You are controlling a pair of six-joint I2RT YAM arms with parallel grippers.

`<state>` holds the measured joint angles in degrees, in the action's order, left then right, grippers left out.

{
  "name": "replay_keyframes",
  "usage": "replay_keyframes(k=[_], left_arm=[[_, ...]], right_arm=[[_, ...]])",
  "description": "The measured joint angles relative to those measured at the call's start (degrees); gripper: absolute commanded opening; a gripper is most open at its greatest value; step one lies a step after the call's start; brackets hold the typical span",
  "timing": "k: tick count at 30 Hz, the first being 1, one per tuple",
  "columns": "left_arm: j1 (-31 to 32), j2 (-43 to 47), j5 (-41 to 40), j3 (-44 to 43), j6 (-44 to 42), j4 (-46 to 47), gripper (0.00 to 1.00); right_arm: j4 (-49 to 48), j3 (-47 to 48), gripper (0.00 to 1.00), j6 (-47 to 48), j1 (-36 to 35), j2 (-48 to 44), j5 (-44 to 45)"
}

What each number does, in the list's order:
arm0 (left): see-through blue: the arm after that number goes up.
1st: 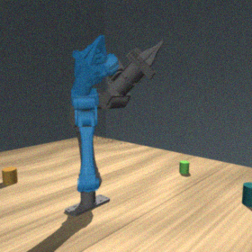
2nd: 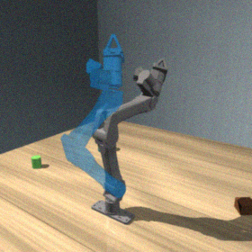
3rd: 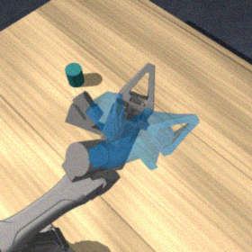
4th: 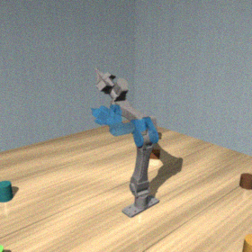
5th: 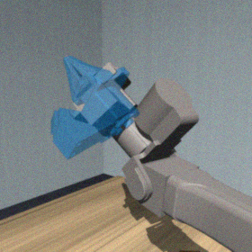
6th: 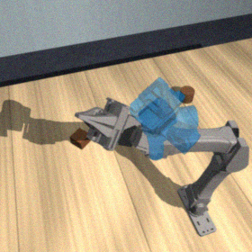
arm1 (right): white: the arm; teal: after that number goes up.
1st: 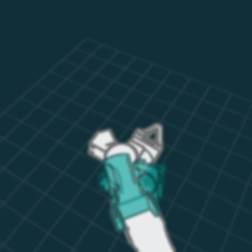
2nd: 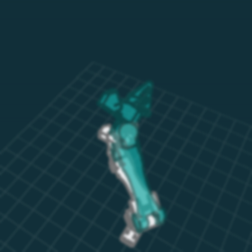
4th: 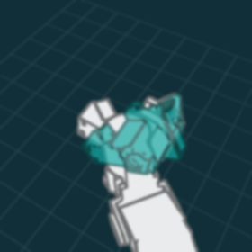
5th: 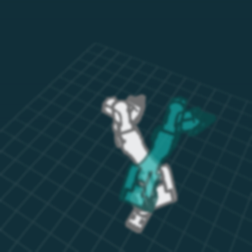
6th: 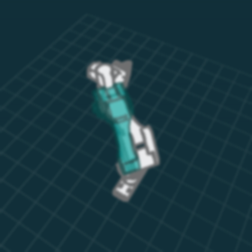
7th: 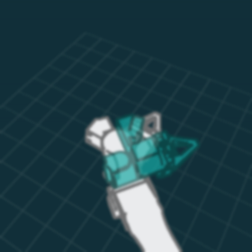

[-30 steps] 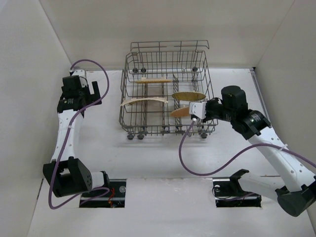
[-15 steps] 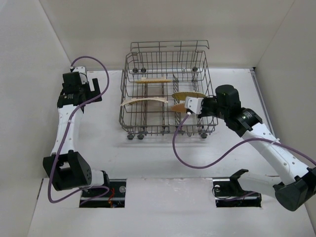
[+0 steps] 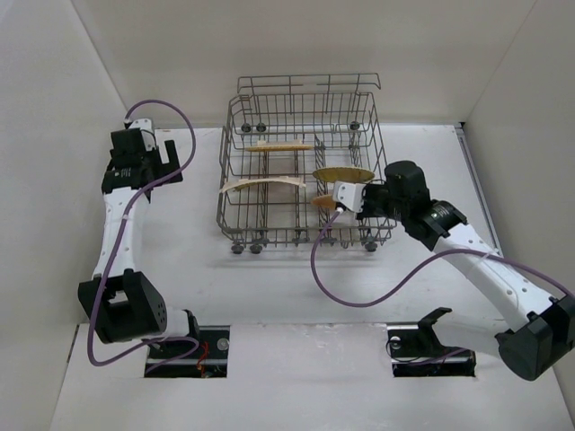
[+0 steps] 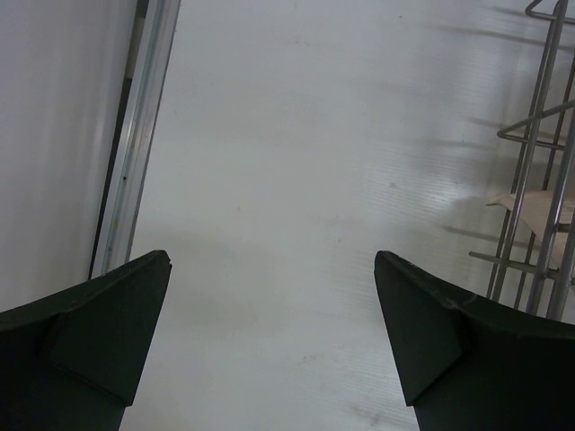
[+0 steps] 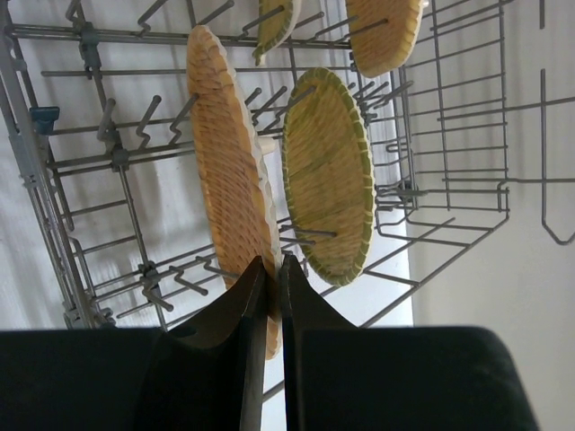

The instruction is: Load the plates into the dish rack

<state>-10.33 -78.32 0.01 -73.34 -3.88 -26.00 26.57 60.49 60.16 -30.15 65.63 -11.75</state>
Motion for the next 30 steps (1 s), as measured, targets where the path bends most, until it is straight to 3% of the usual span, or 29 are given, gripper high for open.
replay_keyframes(k=[8, 13, 16, 18, 22, 26, 30], left_arm=[[-0.39, -0.68, 0.0, -1.05, -0.17, 0.02, 1.0], [-0.37, -0.7, -0.02, -1.07, -0.17, 0.04, 1.0], [-0.15, -0.79, -0.04, -1.07, -0.17, 0.04, 1.0], [0.07, -1.01, -0.07, -1.07, -0.17, 0.11, 1.0], [0.66, -1.68, -0.07, -1.07, -0.15, 0.44, 1.0], [1.55, -1.97, -0.11, -1.07, -0.13, 0.5, 1.0], [2.6, -2.21, -0.07, -1.07, -0.13, 0.57, 1.0]], right_arm=[[-1.86, -2.27, 0.01, -0.09, -0.07, 1.03, 0.17], [-3.8, -3.19, 0.13, -0.39, -0.04, 3.13, 0.39], [-4.59, -3.28, 0.23, -1.01, -0.11, 3.39, 0.22], [-4.48, -3.48, 0.44, -1.99, -0.22, 4.28, -0.94], [-3.56, -4.28, 0.76, -3.15, -0.02, 6.12, -2.97], [-4.24, -3.98, 1.0, -3.28, 0.85, 5.05, -4.81], [-0.52, -2.62, 1.0, -4.59, 1.38, 3.26, -7.02]])
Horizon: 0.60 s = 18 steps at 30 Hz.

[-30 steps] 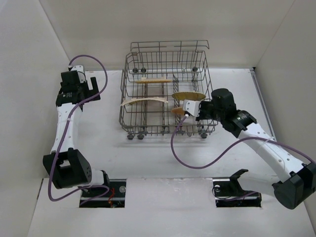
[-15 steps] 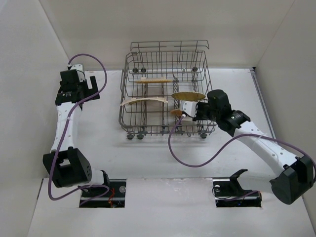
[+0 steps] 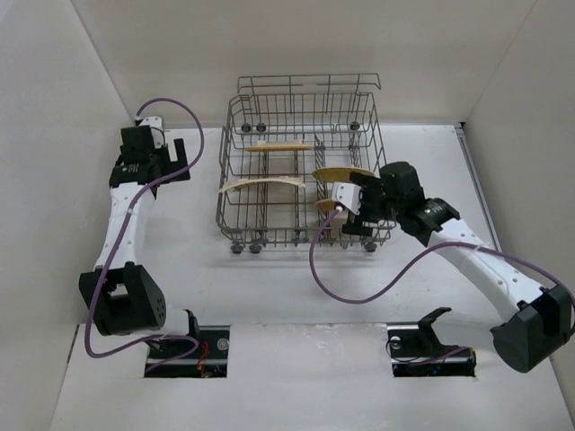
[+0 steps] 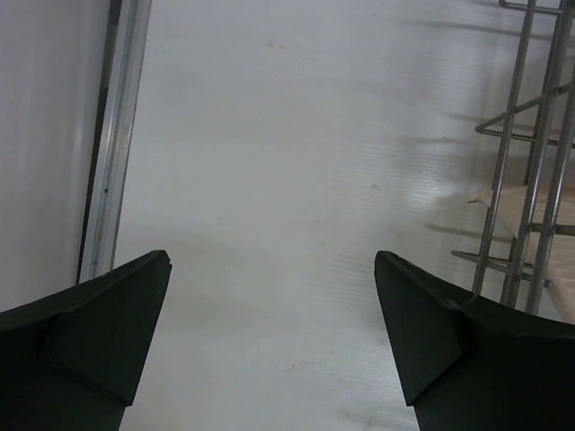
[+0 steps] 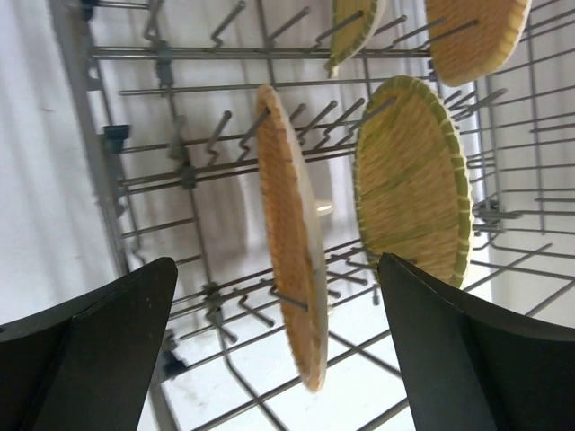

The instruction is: Load the plates into the dish rack

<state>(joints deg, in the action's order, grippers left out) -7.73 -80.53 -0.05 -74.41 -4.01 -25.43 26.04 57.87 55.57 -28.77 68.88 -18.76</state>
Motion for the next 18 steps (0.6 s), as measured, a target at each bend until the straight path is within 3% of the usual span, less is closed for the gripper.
replay_keyframes(k=[10, 14, 18], left_arm=[[2.03, -0.63, 0.02, -0.37, 0.0, -0.63, 1.0], [2.14, -2.05, -0.09, -3.28, 0.0, -1.68, 1.0], [2.14, -4.31, -1.49, -7.34, -0.02, -3.08, 1.0]], right_arm=[[9.22, 19.5, 1.0, -13.29, 6.99, -3.17, -4.59], [8.92, 27.98, 1.0, -23.85, 16.9, -0.63, -4.13], [8.98, 30.23, 1.0, -33.9, 25.64, 5.77, -1.44]])
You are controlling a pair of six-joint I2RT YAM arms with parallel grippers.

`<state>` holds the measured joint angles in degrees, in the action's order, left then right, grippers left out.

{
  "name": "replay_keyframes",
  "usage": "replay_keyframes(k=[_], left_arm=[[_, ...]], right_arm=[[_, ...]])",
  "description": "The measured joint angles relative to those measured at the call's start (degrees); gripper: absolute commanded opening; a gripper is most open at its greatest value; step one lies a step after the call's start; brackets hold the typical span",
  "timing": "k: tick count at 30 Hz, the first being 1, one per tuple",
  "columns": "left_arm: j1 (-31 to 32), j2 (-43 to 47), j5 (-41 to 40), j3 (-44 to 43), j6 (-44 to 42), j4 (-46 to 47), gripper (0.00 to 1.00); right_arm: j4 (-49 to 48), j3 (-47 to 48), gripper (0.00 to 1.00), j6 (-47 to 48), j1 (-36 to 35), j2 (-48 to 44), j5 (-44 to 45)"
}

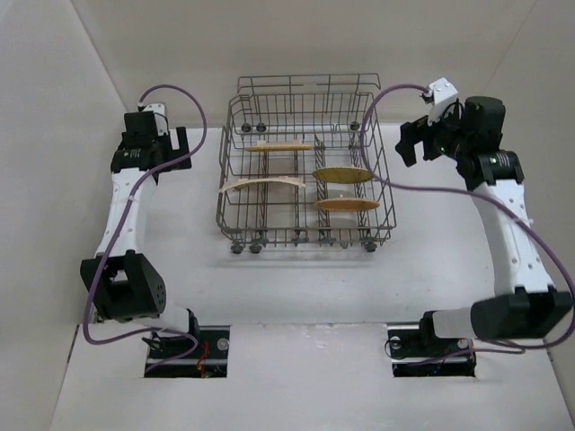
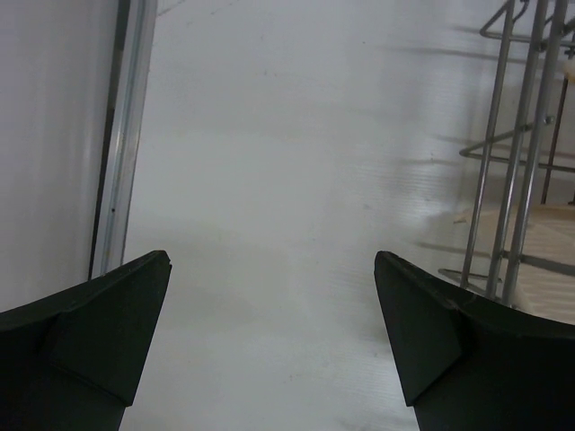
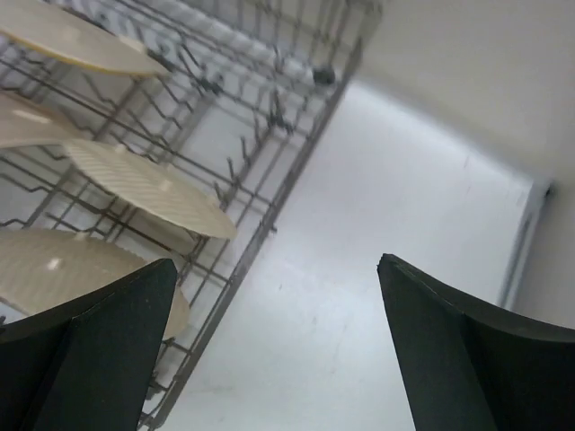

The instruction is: Load the plates into the dish rack

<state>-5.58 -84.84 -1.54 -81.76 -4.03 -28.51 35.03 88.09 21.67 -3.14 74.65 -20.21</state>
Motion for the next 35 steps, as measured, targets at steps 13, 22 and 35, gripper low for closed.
replay_keyframes(k=[13, 22, 35], left_arm=[[-2.21, -10.29, -4.61, -5.73, 0.02, -7.1, 1.0], [-2.86, -13.73, -1.92, -5.73, 1.11, -9.73, 1.0], [-5.14, -14.84, 0.87, -6.03, 3.21, -10.38, 1.0]], right_arm=[[5.46, -2.05, 1.0, -21.57, 13.22, 24.76, 8.57], [4.81, -2.71, 1.0, -22.86, 14.05, 25.0, 11.74], [4.72, -2.71, 1.0, -23.21, 14.05, 25.53, 12.96]])
